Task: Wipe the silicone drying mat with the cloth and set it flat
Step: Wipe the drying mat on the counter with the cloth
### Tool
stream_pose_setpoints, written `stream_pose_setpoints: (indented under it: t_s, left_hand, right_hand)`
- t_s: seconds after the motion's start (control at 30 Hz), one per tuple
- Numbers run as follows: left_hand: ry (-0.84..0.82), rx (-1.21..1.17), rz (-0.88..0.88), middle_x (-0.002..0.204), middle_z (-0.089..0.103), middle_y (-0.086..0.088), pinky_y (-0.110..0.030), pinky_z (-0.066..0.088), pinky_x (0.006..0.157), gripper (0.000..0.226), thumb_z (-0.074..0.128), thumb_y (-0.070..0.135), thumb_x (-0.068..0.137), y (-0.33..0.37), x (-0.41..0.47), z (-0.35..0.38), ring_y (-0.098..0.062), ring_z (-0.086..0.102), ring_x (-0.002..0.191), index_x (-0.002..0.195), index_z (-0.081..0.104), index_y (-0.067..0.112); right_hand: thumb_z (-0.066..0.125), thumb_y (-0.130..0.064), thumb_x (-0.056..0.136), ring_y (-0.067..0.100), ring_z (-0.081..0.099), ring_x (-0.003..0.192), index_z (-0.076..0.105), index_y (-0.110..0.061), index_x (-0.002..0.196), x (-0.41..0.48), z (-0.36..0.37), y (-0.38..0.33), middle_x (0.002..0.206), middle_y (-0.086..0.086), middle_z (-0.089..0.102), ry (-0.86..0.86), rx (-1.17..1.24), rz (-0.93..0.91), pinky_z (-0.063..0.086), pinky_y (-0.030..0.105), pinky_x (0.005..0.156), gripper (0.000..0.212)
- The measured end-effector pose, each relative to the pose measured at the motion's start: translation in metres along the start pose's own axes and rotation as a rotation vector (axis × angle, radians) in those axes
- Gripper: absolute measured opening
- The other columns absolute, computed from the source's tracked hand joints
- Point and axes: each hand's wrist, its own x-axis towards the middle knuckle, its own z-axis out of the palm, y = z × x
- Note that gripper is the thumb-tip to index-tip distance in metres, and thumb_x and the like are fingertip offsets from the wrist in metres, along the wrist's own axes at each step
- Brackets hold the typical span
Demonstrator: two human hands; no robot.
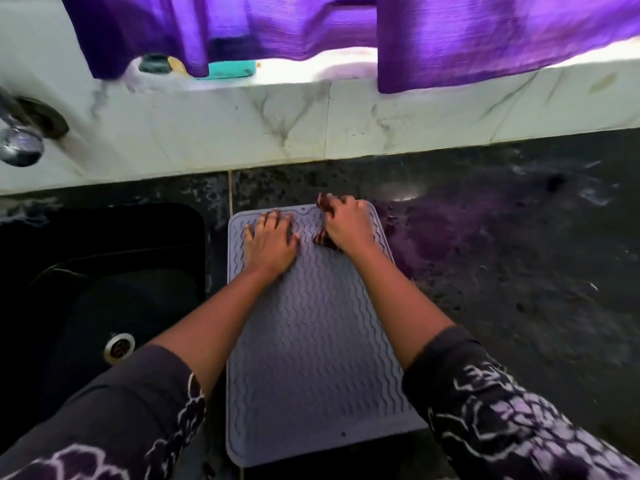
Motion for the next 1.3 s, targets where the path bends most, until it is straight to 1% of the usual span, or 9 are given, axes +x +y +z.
stream_pose_setpoints:
  t_s: [0.07,0.13,0.47,0.6,0.7,0.83,1.03,1.2,1.3]
  left_hand:
    - [-0.010,0.032,0.011,0.158,0.018,-0.003,-0.055,0.003,0.113,0.054,0.031,0.046,0.096,-0.007,0.003,0.007,-0.026,0.013,0.144,0.146,0.026,0.026]
    - [0.009,0.040,0.019,0.158,0.016,-0.001,-0.055,0.001,0.113,0.055,0.027,0.048,0.096,-0.008,0.003,0.012,-0.025,0.011,0.145,0.147,0.023,0.028]
    - [0.035,0.027,0.017,0.158,0.017,0.000,-0.053,0.001,0.114,0.056,0.027,0.050,0.096,-0.008,0.003,0.013,-0.023,0.010,0.145,0.147,0.023,0.029]
    - [0.045,0.030,0.026,0.158,0.018,0.000,-0.053,0.002,0.114,0.056,0.026,0.050,0.096,-0.009,0.003,0.013,-0.023,0.010,0.145,0.148,0.023,0.029]
    - [0.041,0.028,0.027,0.158,0.017,0.000,-0.053,0.002,0.114,0.056,0.024,0.050,0.097,-0.010,0.003,0.014,-0.023,0.009,0.145,0.148,0.022,0.029]
    - [0.043,0.041,0.015,0.158,0.017,0.000,-0.053,0.004,0.114,0.055,0.024,0.049,0.097,-0.010,0.003,0.014,-0.022,0.011,0.145,0.148,0.022,0.029]
    - [0.042,0.041,0.021,0.158,0.018,0.001,-0.053,0.004,0.114,0.054,0.026,0.047,0.097,-0.010,0.004,0.014,-0.023,0.012,0.145,0.147,0.024,0.029]
    - [0.050,0.037,0.022,0.157,0.020,0.000,-0.054,0.004,0.113,0.054,0.027,0.047,0.096,-0.011,0.005,0.015,-0.023,0.013,0.145,0.147,0.025,0.029]
    - [0.052,0.035,0.024,0.157,0.021,0.000,-0.054,0.005,0.113,0.055,0.027,0.048,0.096,-0.011,0.005,0.016,-0.023,0.013,0.145,0.147,0.026,0.029]
  right_hand:
    - [0.036,-0.038,0.094,0.037,0.025,0.133,0.027,-0.021,0.144,0.005,0.018,-0.001,0.150,0.013,0.027,-0.052,-0.058,-0.032,0.026,0.048,0.105,0.053]
    - [0.034,-0.042,0.094,0.035,0.016,0.139,0.022,-0.024,0.145,0.006,0.029,0.001,0.154,0.010,0.019,-0.034,-0.072,-0.034,0.018,0.049,0.109,0.056]
    - [0.035,-0.019,0.094,0.032,0.032,0.128,0.030,-0.014,0.142,-0.023,0.025,-0.004,0.147,0.013,0.034,-0.034,-0.145,-0.071,0.029,0.040,0.105,0.049]
    - [0.039,-0.014,0.092,0.030,0.037,0.122,0.041,-0.016,0.137,-0.033,0.015,-0.002,0.139,0.011,0.044,-0.006,0.042,-0.039,0.033,0.039,0.100,0.045]
    - [0.038,-0.025,0.094,0.031,0.029,0.131,0.036,-0.022,0.139,-0.008,0.015,-0.014,0.146,0.010,0.035,0.107,0.104,-0.031,0.030,0.044,0.104,0.045]
    - [0.034,-0.044,0.094,0.031,0.007,0.142,0.021,-0.028,0.145,0.002,0.037,-0.023,0.156,0.005,0.015,-0.011,-0.092,-0.021,0.009,0.049,0.112,0.055]
    - [0.036,-0.034,0.093,0.031,0.019,0.139,0.026,-0.021,0.144,-0.020,0.040,-0.015,0.151,0.009,0.027,0.003,-0.069,-0.035,0.024,0.047,0.109,0.053]
    - [0.042,-0.029,0.092,0.030,0.027,0.134,0.030,-0.019,0.142,-0.073,0.037,-0.007,0.146,0.009,0.034,-0.048,-0.117,-0.027,0.029,0.047,0.105,0.052]
    - [0.045,-0.024,0.092,0.027,0.037,0.124,0.040,-0.017,0.136,-0.066,0.028,-0.006,0.137,0.009,0.046,0.065,0.028,0.004,0.035,0.040,0.101,0.045]
